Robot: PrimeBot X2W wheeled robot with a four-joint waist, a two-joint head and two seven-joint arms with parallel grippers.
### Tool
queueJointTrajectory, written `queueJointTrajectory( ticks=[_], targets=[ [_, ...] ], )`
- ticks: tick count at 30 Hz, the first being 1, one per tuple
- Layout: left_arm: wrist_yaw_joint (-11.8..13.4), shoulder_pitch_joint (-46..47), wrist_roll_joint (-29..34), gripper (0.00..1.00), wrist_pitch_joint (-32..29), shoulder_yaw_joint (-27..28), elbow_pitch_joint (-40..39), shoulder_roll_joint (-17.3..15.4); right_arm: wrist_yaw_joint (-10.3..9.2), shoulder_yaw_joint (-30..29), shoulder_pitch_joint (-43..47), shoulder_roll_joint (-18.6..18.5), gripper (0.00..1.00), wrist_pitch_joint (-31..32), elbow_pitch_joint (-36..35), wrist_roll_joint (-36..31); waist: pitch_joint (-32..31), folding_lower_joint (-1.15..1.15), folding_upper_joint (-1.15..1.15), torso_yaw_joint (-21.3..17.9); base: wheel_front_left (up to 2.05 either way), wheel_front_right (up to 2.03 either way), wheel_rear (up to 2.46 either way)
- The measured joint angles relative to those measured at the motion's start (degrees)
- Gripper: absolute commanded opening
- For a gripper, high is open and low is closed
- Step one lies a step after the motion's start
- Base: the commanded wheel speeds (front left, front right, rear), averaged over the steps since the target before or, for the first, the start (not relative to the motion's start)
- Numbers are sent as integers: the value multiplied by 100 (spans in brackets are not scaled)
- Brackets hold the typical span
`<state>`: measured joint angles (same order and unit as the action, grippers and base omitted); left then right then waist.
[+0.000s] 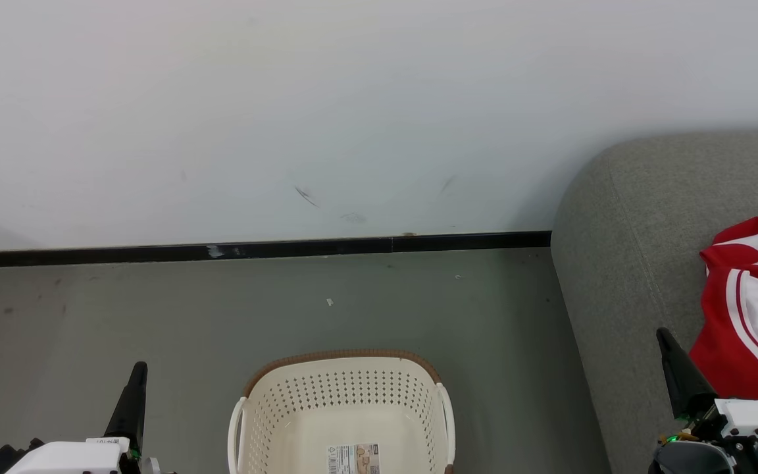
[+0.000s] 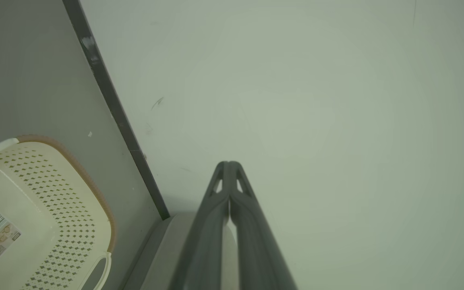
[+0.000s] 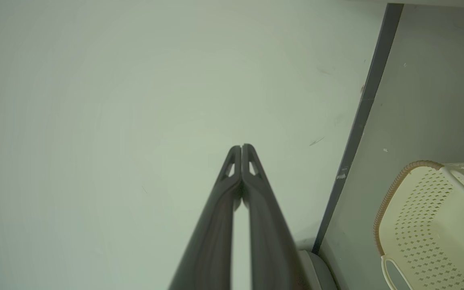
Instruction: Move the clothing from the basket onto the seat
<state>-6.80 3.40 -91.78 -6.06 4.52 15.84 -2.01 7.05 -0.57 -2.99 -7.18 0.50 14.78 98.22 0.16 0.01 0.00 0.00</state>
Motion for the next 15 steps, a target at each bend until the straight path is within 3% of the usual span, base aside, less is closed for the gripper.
queueJointTrajectory(
  ticks=[15],
  targets=[
    [0,1,0,0,0,2,5,0,0,-14,-1,12,0,1,2,-1,0,0,0,0,0,0,0]
  ],
)
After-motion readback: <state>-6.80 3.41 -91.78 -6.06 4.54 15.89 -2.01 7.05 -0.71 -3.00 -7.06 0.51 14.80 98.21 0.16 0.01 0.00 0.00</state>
